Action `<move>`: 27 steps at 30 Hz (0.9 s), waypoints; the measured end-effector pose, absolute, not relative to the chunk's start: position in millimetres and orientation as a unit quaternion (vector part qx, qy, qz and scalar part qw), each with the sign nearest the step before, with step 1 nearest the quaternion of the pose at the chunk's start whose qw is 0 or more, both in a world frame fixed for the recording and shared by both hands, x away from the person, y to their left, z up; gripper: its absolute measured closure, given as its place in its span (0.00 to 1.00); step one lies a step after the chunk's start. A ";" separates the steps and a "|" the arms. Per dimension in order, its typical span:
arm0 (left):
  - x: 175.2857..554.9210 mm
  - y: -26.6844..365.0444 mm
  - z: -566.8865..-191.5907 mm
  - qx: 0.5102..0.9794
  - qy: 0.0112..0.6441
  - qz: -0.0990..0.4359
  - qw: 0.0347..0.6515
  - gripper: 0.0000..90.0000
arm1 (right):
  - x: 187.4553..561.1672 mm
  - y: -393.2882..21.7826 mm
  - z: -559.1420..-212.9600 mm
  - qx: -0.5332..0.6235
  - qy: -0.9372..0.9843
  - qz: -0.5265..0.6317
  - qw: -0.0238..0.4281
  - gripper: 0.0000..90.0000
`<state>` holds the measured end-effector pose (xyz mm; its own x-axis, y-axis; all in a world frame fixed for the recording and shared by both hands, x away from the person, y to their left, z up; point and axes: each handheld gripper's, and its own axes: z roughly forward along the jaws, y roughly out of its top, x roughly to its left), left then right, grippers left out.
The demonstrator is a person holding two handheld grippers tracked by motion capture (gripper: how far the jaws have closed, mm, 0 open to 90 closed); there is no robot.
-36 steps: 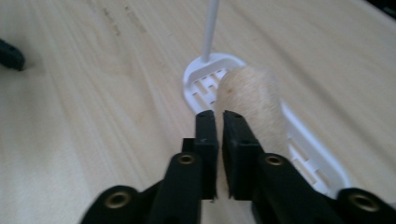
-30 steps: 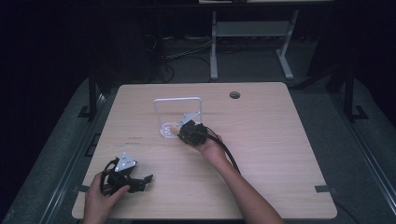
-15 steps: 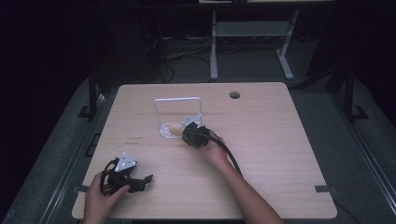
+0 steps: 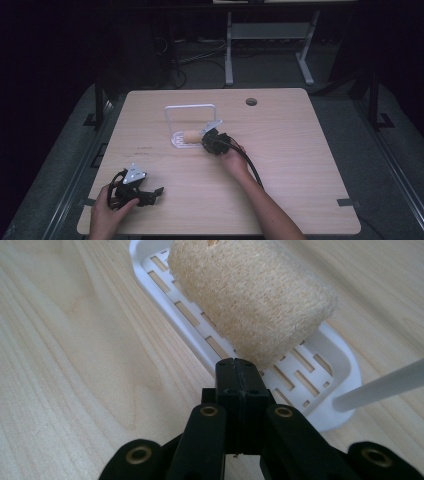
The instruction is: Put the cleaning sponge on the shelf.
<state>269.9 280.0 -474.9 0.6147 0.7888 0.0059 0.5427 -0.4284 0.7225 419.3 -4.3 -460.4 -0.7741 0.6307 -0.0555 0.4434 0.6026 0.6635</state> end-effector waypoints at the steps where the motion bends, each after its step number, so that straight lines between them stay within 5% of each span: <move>1: 269.9 280.0 -474.9 0.827 0.403 0.175 0.352 0.14 | 419.1 -4.8 -460.6 0.304 0.884 0.324 0.145 0.99; 16: 269.9 280.0 -474.9 0.827 0.402 0.175 0.352 0.14 | 408.2 -12.0 -457.5 0.300 0.883 0.336 0.134 0.97; 27: 269.9 280.0 -474.9 0.827 0.403 0.175 0.352 0.14 | 393.4 -26.9 -445.6 0.291 0.880 0.346 0.145 0.83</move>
<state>269.9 280.0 -474.9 0.6148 0.7887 0.0060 0.5427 -0.4285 0.7224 393.4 -26.9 -445.6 -0.7882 0.6130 -0.0542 0.4122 0.5912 0.6932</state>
